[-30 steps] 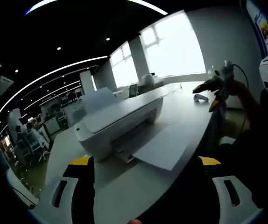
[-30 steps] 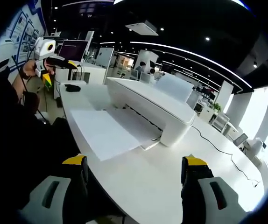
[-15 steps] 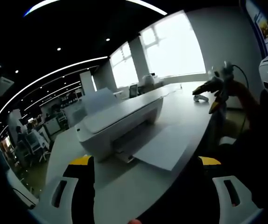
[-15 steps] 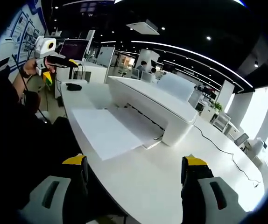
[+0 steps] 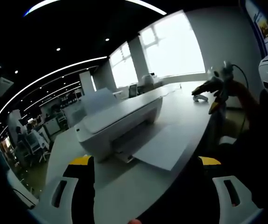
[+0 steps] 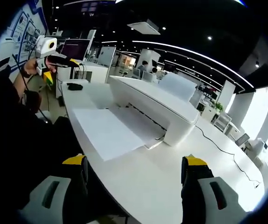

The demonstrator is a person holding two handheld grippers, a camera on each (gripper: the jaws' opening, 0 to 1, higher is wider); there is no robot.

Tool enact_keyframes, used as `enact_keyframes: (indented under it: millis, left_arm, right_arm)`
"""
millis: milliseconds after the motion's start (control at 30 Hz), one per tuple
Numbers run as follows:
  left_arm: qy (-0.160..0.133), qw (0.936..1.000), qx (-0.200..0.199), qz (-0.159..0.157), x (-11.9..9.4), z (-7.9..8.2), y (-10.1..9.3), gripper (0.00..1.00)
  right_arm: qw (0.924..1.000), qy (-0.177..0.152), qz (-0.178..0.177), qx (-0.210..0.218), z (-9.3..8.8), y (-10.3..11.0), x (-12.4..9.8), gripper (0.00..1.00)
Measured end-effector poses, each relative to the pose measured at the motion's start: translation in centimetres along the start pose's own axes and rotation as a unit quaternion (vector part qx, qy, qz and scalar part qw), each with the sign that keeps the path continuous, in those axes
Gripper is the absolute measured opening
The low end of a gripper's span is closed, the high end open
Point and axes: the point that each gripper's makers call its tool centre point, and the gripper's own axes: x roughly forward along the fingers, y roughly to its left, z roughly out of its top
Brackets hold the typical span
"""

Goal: Remove the paper from the printer output slot and place it on top of the printer

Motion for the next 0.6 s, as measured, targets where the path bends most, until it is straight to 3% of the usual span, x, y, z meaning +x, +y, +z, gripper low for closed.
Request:
enact_keyframes:
  millis: [600]
  left_arm:
    - [-0.003,1.0000,0.004,-0.004,0.07,0.23,-0.37,0.92]
  right_arm:
    - [0.9998,0.005,0.016,-0.004,-0.26,0.69,0.80,0.77]
